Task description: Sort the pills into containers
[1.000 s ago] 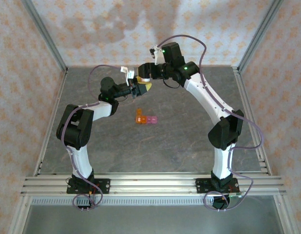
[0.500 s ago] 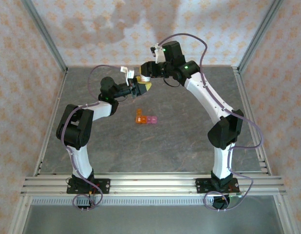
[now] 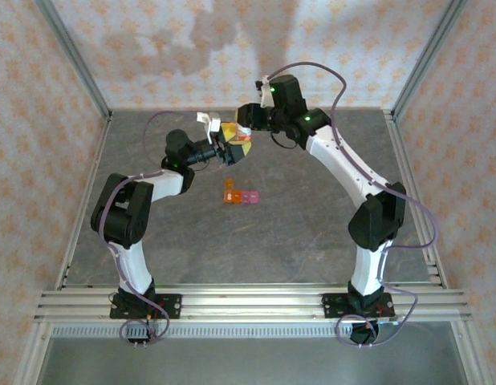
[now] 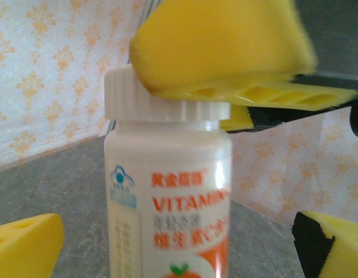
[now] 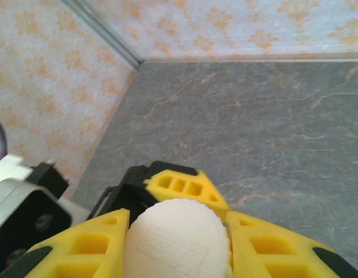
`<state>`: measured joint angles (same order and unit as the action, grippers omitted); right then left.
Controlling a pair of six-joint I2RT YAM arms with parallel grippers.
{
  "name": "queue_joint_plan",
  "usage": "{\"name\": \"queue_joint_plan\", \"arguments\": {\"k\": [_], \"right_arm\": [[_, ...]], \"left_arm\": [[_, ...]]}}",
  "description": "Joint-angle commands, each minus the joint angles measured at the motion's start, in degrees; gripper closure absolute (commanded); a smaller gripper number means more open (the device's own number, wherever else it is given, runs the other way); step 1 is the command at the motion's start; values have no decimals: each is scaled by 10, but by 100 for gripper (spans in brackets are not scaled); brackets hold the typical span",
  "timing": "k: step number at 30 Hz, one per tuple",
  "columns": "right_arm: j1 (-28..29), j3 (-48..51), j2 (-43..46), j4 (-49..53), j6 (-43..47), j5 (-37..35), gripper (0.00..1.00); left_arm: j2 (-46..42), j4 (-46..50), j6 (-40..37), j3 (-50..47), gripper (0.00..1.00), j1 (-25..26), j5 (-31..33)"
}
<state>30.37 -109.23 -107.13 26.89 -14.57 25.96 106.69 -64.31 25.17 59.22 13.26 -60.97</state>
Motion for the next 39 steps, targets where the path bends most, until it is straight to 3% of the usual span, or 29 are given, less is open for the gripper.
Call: {"name": "queue_joint_plan", "arguments": {"k": [1, 11, 21, 28, 34, 39], "right_arm": [[-15, 30, 51, -47, -29, -68, 70], [-30, 230, 155, -111, -14, -200, 70], [-31, 501, 252, -280, 2, -367, 71], [-30, 631, 255, -393, -29, -453, 72], [-30, 704, 231, -462, -87, -500, 74], [-25, 742, 216, -490, -120, -519, 73]], "left_arm": [[-39, -21, -24, -20, 0, 1, 25], [-121, 22, -64, -90, 0, -3, 102], [-218, 248, -162, -90, 0, -3, 209], [-256, 345, -196, -81, 0, -3, 251], [-281, 461, -220, -52, 0, -3, 336], [-306, 469, -237, -63, 0, -3, 368]]}}
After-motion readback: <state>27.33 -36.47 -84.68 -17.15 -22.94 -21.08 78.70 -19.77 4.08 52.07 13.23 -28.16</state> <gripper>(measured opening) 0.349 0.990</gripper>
